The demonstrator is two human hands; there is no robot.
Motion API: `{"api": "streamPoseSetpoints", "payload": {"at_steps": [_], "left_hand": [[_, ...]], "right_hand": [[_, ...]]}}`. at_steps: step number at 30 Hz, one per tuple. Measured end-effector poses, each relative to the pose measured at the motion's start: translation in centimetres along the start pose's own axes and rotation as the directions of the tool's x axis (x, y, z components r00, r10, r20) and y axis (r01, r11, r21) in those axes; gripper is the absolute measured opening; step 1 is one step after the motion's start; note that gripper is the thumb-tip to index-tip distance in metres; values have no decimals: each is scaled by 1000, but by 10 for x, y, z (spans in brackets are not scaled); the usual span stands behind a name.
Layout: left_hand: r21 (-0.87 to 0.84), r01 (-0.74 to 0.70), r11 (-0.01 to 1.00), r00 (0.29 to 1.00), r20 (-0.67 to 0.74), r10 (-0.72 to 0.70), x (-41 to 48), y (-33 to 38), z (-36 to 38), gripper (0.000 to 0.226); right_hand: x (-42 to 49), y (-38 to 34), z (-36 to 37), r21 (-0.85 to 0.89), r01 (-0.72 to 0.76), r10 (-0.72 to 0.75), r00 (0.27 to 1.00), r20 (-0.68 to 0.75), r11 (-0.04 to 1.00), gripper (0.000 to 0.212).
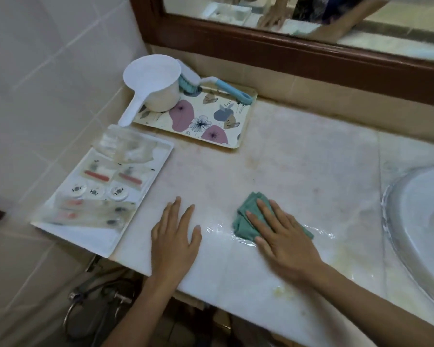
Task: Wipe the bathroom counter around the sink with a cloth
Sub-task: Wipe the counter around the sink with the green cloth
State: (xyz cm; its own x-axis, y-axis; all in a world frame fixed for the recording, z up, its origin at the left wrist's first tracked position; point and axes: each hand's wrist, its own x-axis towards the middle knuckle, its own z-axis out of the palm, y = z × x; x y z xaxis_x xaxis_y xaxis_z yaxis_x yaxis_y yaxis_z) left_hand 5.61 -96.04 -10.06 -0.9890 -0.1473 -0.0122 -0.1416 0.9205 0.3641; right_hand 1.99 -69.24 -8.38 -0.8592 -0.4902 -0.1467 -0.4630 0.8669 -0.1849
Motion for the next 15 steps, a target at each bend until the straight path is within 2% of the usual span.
{"api": "streamPoseSetpoints", "payload": {"at_steps": [2, 4, 6, 8, 10, 12, 15], "left_hand": [[14, 8, 1000, 1000, -11, -8, 0, 0, 0, 59], [17, 23, 1000, 1000, -13, -22, 0, 1, -1, 58], [9, 38, 999, 999, -25, -37, 1, 3, -2, 57], [6, 44, 999, 998, -37, -44, 1, 5, -4, 56], [9, 48, 999, 998, -40, -48, 0, 5, -5, 56], [9, 51, 999, 998, -43, -50, 0, 5, -5, 56], [14, 52, 999, 998, -47, -51, 0, 4, -4, 56]], "right_hand": [[17, 24, -10, -1, -67, 67, 998, -3, 998, 56], [51, 31, -17, 39, -199, 200, 980, -19, 979, 58], [82, 18, -18, 78, -336, 339, 941, -24, 939, 56], [94, -8, -15, 114, -412, 417, 909, -21, 904, 56], [79, -41, -2, 103, -322, 328, 943, -48, 941, 57], [40, -61, 9, 69, -129, 133, 990, -55, 989, 57], [-16, -32, 9, 8, 85, -85, 996, -20, 996, 55]]}}
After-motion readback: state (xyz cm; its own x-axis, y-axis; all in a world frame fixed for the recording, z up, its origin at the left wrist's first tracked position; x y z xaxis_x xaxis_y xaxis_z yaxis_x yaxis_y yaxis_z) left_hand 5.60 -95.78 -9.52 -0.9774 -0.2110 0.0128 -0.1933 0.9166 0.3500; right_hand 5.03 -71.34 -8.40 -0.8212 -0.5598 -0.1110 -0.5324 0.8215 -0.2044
